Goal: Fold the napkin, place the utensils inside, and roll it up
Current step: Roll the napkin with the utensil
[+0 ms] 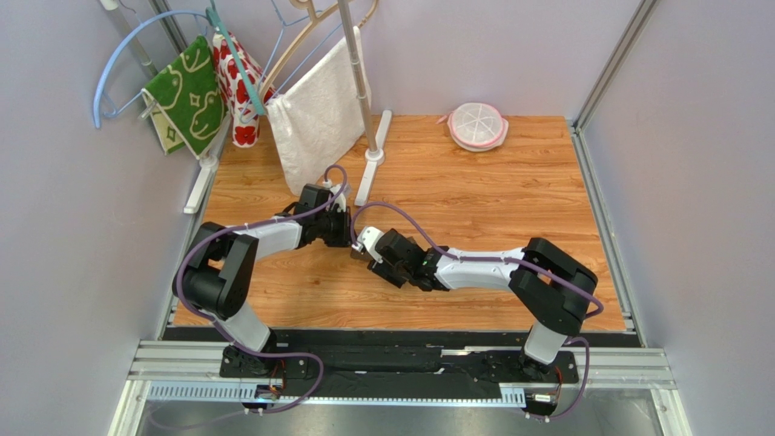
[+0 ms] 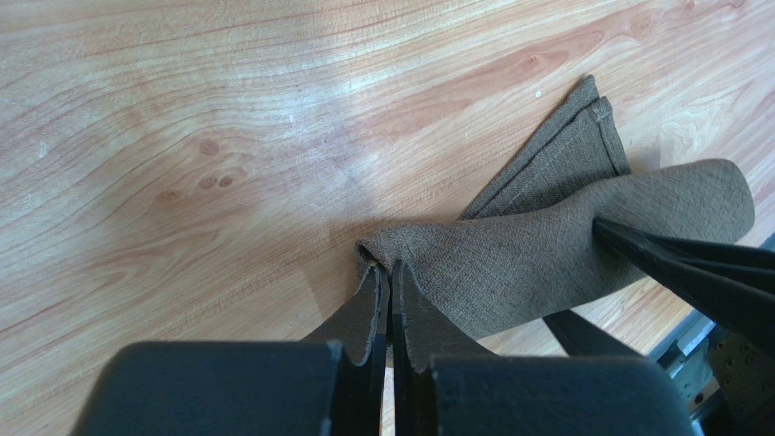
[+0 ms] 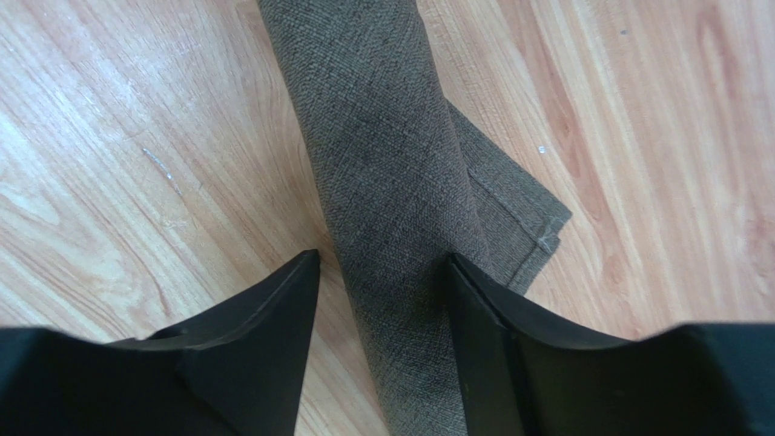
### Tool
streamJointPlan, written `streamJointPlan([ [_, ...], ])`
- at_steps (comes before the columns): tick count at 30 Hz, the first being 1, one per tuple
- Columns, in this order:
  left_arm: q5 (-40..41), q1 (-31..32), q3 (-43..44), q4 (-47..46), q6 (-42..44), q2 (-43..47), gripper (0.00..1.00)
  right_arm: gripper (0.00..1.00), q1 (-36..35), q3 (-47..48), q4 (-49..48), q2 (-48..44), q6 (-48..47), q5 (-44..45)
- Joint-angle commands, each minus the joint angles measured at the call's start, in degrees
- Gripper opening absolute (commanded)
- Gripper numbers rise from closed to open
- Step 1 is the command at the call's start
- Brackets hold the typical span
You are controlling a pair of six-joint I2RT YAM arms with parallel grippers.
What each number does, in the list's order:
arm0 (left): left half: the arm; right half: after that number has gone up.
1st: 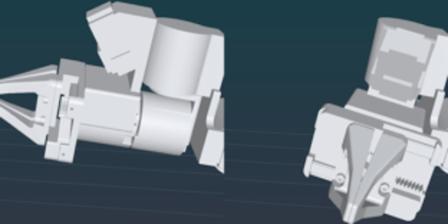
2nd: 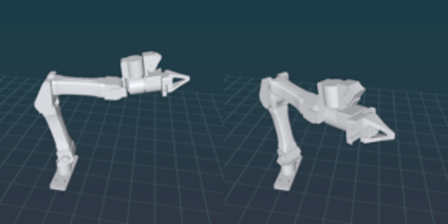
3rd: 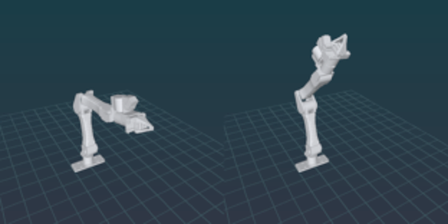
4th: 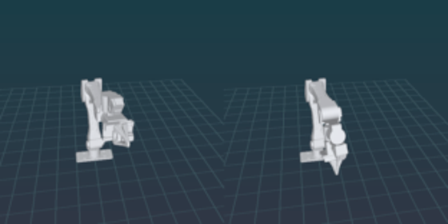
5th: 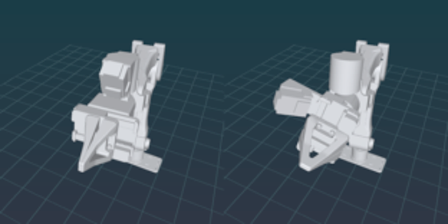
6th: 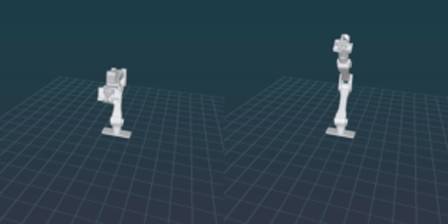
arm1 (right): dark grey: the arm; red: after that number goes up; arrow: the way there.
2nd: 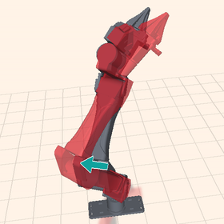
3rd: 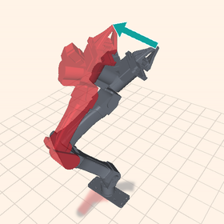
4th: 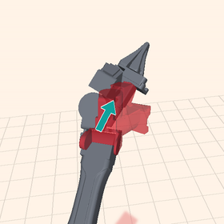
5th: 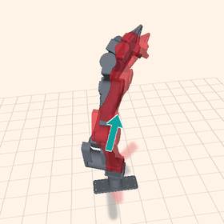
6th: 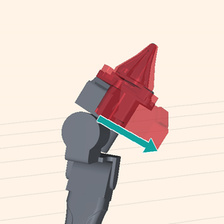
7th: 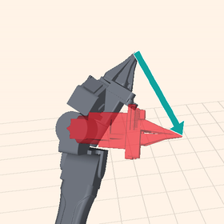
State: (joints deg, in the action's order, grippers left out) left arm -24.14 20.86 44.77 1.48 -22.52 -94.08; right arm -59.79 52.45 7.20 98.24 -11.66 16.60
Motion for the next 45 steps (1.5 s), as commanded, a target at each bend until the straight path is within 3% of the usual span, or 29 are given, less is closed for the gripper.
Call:
streamJointPlan([
  [1,-0.55,-0.21,0.67,1.25,2.40,0.57,0.01,0.52,4.06,1.34,2.80,0.29,3.74,-10.60],
  [2,-0.82,-0.21,0.58,0.99,2.48,1.00,0.03,0.46,5.29,1.43,3.17,0.29,4.36,-12.80],
  [5,-0.12,-0.21,0.40,0.64,1.52,2.84,0.23,0.37,7.31,1.52,5.27,0.81,6.47,-19.66],
  [6,0.32,-0.21,0.40,0.55,1.26,3.64,0.40,0.35,7.67,1.61,5.89,1.43,7.43,-21.68],
  [9,4.61,-0.12,0.23,1.42,-0.06,8.03,0.60,0.28,8.81,1.43,7.47,2.13,9.63,-24.67],
  [11,9.17,-0.21,-0.39,1.86,-0.76,11.98,0.64,0.25,9.69,1.61,8.70,1.79,10.86,-26.43],
  [12,10.42,-0.21,-1.43,1.78,-1.03,13.39,0.77,0.24,9.95,1.43,8.88,1.26,11.30,-28.18],
  [18,11.49,-0.21,-7.50,-3.67,-1.47,20.16,0.78,0.24,13.29,0.91,8.36,-0.41,16.31,-37.77],
  [30,3.05,-0.21,-13.75,-15.71,-4.63,17.62,0.74,0.22,23.31,2.22,3.35,5.29,22.81,-55.34],
  [37,0.94,-0.21,-13.57,-21.42,-6.65,12.18,0.72,0.22,26.48,2.75,0.80,9.43,24.67,-59.49],
  [45,-0.91,-0.12,-12.61,-27.49,-9.38,6.55,0.62,0.23,27.80,3.72,-0.17,12.24,25.28,-61.42],
])
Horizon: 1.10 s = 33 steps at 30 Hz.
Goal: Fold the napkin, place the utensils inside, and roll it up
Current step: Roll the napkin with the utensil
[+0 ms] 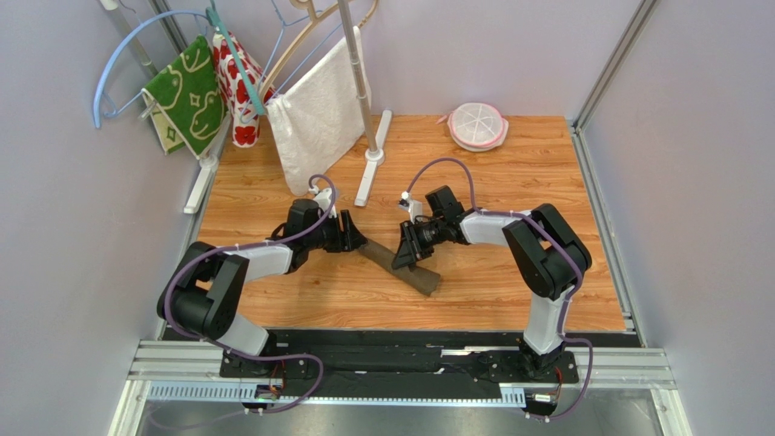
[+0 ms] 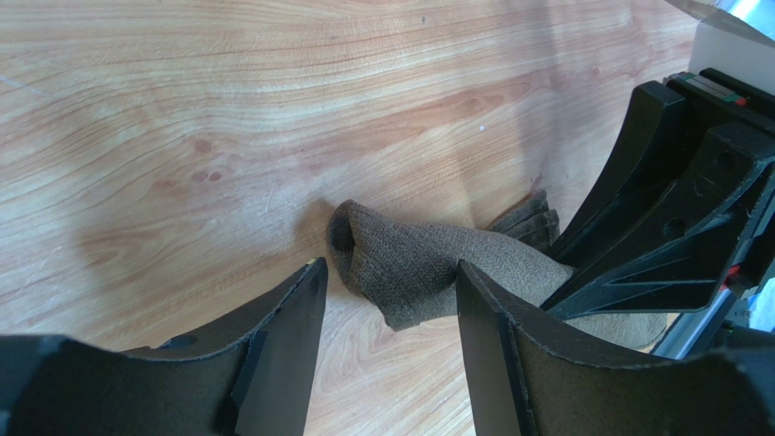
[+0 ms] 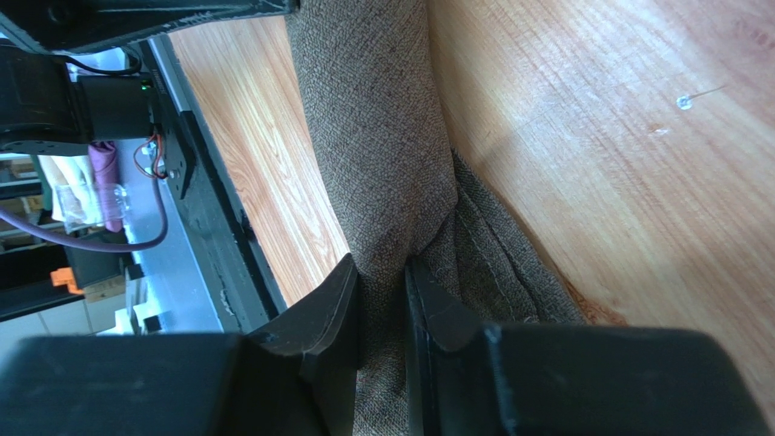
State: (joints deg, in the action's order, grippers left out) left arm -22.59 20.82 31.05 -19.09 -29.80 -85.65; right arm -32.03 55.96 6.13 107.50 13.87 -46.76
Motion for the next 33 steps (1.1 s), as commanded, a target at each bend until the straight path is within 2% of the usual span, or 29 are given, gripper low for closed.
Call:
streamJointPlan([
  [1,-2.81,-0.16,1.21,-7.45,-2.54,-2.41,0.61,0.23,-0.05,0.20,0.99,2.98,-0.42,1.85],
  [7,-5.61,-0.16,1.74,-10.87,-3.94,-6.55,0.51,0.25,-0.05,1.34,2.39,3.59,-0.86,2.64],
  [9,-6.32,-0.16,1.47,-12.19,-4.39,-7.77,0.42,0.26,-0.05,1.78,2.74,3.85,-1.04,3.08],
  [11,-6.77,-0.08,1.38,-12.81,-4.56,-8.31,0.26,0.28,-0.05,1.87,3.01,3.59,-1.04,3.26],
  [12,-6.85,-0.08,1.30,-12.81,-4.48,-8.66,0.21,0.34,-0.05,1.87,3.27,2.63,-1.04,3.52],
  [13,-6.85,-0.08,1.38,-12.81,-4.65,-8.83,0.07,0.38,-0.05,1.87,3.71,2.10,-1.12,3.87],
  [14,-6.85,-0.16,1.64,-12.73,-4.74,-9.01,0.01,0.41,-0.05,1.95,4.32,1.23,-1.30,4.83],
  [15,-6.68,-0.16,1.91,-12.29,-5.00,-9.36,0.00,0.46,-0.14,2.13,6.07,-0.70,-1.65,5.71],
  [18,-6.33,-0.16,3.84,-8.52,-4.65,-9.63,0.00,0.54,-0.31,2.31,9.24,-6.40,-2.53,9.14],
  [22,-6.68,-0.08,7.53,-0.79,-2.98,-10.50,0.00,0.58,-1.98,3.44,13.72,-13.61,-4.02,16.86],
  [25,-6.68,-0.16,8.94,1.41,-2.28,-11.29,0.00,0.62,-6.54,4.15,16.28,-17.75,-6.73,27.57],
  [26,-6.68,-0.16,9.73,2.21,-2.02,-11.73,0.00,0.62,-8.12,4.50,17.33,-18.29,-7.36,34.13],
  [27,-6.68,-0.16,10.08,2.91,-1.93,-12.00,0.00,0.62,-11.70,4.33,17.42,-18.73,-7.80,37.76],
  [28,-6.68,-0.16,10.35,3.70,-1.84,-12.35,0.00,0.62,-13.74,4.07,17.08,-19.34,-8.50,41.19],
  [29,-6.77,-0.16,10.78,3.97,-1.84,-12.70,0.00,0.62,-15.85,2.85,15.94,-20.22,-9.46,49.32],
  [30,-6.77,-0.16,10.96,4.41,-1.75,-12.88,0.00,0.62,-19.87,2.14,15.15,-20.58,-10.26,52.62],
  [33,-6.68,-0.16,11.84,5.90,-1.31,-13.32,0.00,0.62,-26.21,-0.67,11.37,-20.93,-11.93,63.09],
])
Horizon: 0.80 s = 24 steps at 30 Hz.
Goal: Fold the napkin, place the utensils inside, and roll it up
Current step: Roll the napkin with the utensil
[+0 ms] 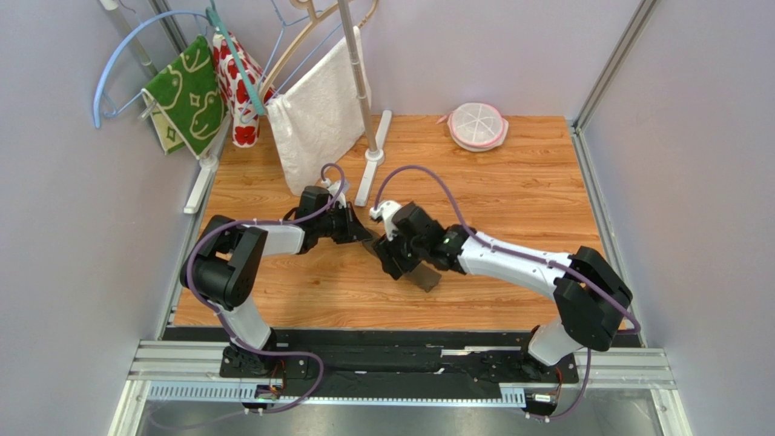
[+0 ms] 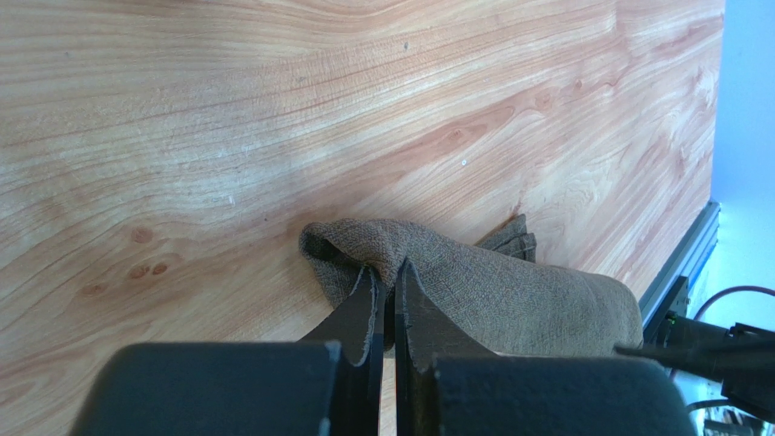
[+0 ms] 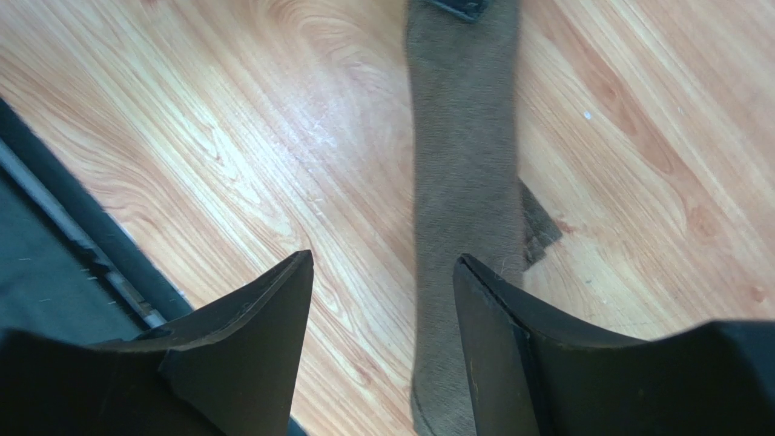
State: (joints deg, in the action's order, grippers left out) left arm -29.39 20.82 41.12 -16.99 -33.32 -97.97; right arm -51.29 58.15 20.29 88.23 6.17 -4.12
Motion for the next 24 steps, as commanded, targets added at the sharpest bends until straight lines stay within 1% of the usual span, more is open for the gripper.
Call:
streamJointPlan([
  [1,0.21,-0.16,1.94,4.68,2.21,-1.08,0.00,0.62,-8.20,-3.65,-3.93,-1.57,-4.68,22.73],
  [2,0.21,-0.08,2.29,4.86,2.29,-1.34,0.00,0.62,-9.26,-4.18,-6.03,-1.39,-5.46,26.23],
  [4,0.21,-0.16,2.56,5.57,2.56,-1.43,0.00,0.62,-11.46,-5.24,-7.63,-0.43,-7.65,28.81],
  [9,-0.14,-0.16,3.35,6.44,2.73,-1.69,0.00,0.61,-12.70,-5.24,-9.31,3.61,-10.21,31.01],
  [13,-0.14,-0.16,3.70,7.15,3.09,-1.61,0.00,0.60,-12.61,-5.68,-10.18,7.21,-11.45,29.00],
  [18,-0.76,-0.08,3.70,7.24,3.61,-1.43,0.00,0.58,-11.38,-5.94,-10.80,10.21,-10.31,28.38],
  [21,-1.46,-0.08,3.88,7.24,4.05,-1.25,0.00,0.58,-8.84,-6.73,-11.33,10.39,-8.73,26.01],
  [23,-1.72,-0.16,3.88,7.24,4.23,-0.90,0.00,0.58,-6.39,-7.17,-11.50,9.95,-7.76,22.77],
  [24,-2.07,-0.16,3.96,6.98,4.23,-0.73,0.02,0.58,-5.50,-7.26,-11.42,9.86,-7.50,21.27],
])
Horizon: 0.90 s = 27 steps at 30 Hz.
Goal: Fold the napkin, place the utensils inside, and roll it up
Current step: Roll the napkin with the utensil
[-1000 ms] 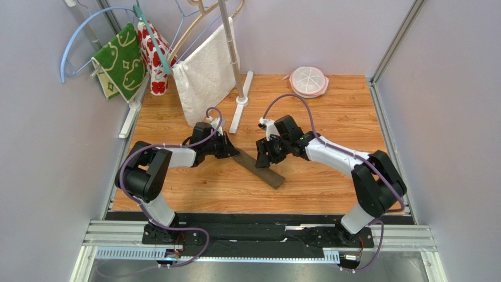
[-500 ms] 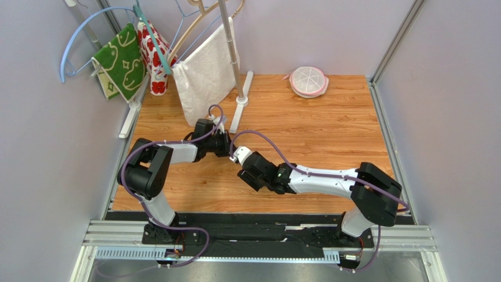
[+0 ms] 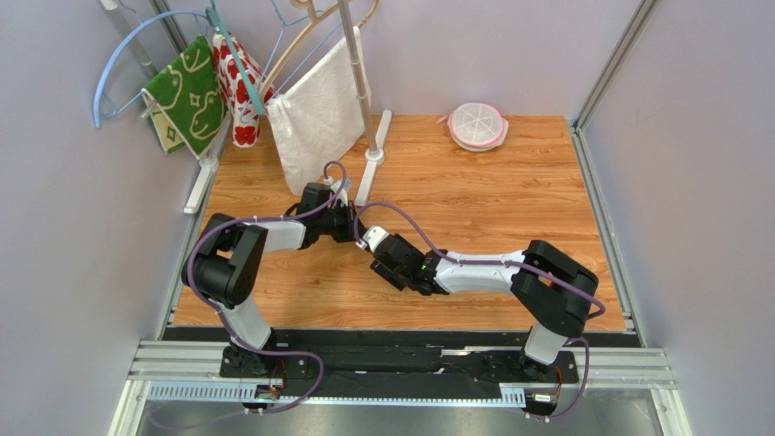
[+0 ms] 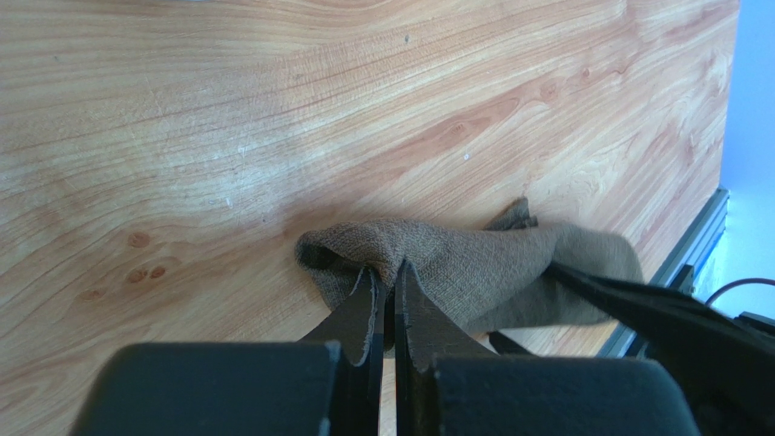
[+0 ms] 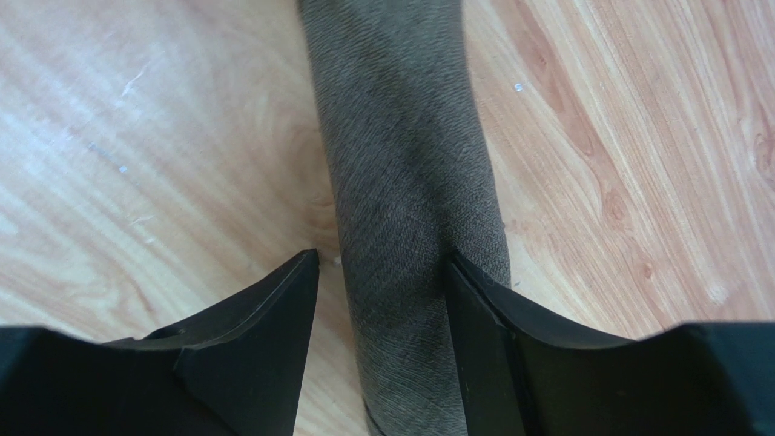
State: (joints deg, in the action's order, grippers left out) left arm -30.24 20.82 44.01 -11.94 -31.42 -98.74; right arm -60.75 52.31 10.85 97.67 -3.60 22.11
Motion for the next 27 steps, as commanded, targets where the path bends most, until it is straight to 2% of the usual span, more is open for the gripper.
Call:
streamJointPlan([
  [1,-1.49,-0.08,0.99,1.75,2.33,0.39,0.06,0.58,4.76,-1.60,-2.06,0.33,2.80,-7.58],
  [2,-1.58,-0.16,0.99,1.66,2.07,1.00,0.12,0.58,6.33,-1.78,-2.06,0.07,3.24,-9.09],
  [3,-1.40,-0.08,0.99,1.66,2.06,1.44,0.30,0.57,7.13,-1.86,-2.06,-0.11,3.24,-10.75],
  [6,0.34,-0.16,0.99,2.27,1.63,4.34,0.56,0.52,10.38,-1.69,-1.10,-0.02,5.44,-17.26],
  [9,4.47,-0.16,1.17,4.46,1.80,8.55,0.66,0.35,11.97,-0.90,1.09,0.33,5.79,-20.43],
  [12,8.68,-0.16,0.21,5.44,2.41,13.12,0.68,0.26,12.85,0.42,3.38,0.51,6.23,-24.65],
  [18,12.66,-0.16,-4.45,4.13,3.56,19.28,0.71,0.22,15.22,3.14,7.17,-0.28,9.57,-33.17],
  [22,10.47,-0.16,-5.60,2.98,3.38,18.15,0.71,0.21,18.91,2.97,5.50,-0.37,12.29,-41.95],
  [27,7.31,-0.16,-6.57,-2.29,1.36,15.07,0.71,0.20,22.16,1.92,3.92,0.33,13.44,-46.18],
])
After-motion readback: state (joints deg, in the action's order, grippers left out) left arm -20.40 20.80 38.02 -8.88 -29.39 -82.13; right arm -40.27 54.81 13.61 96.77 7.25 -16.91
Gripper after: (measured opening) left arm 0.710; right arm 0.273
